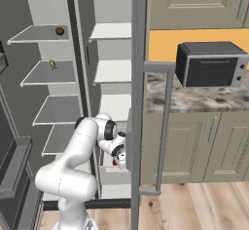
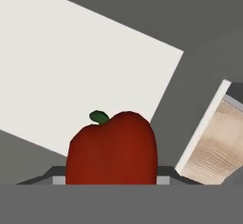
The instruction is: Take the bell pepper and kiwi from the fridge shelf and place them in the freezer drawer to begin freezing them.
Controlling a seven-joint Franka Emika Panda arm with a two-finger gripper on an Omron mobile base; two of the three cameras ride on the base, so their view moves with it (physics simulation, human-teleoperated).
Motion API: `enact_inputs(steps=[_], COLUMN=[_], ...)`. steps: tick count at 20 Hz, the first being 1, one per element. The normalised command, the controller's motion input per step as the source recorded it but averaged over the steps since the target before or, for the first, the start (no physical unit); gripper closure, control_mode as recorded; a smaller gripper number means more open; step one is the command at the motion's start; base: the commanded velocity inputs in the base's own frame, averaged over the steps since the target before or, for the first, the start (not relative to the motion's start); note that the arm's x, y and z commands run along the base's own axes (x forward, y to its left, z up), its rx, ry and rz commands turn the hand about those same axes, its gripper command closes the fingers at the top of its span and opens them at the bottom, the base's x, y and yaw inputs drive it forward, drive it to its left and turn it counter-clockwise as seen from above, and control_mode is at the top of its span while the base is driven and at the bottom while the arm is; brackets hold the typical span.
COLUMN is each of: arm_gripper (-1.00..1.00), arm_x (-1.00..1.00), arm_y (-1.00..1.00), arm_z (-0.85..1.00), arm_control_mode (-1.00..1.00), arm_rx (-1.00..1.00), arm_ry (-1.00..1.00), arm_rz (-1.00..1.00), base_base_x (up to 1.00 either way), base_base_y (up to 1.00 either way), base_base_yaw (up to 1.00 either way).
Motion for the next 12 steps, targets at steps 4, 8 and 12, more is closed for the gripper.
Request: enact_inputs(steps=[4,8,12], arm_gripper=[1.0,-1.0,-1.0], arm_x=[-0.89,-0.64,-0.23], arm_y=[0.02,0.03,0.0], arm_z=[-0.24,-0.08,0.0], arm_control_mode=[-1.0,-1.0,-1.0], arm_rx=[0.0,0.0,0.0], arm_ry=[0.0,0.0,-0.01], arm_rz=[0.0,0.0,0.0], base_base_x=[0.0,0.0,0.0], base_base_y=[0.0,0.0,0.0], base_base_yaw=[0.0,0.0,0.0])
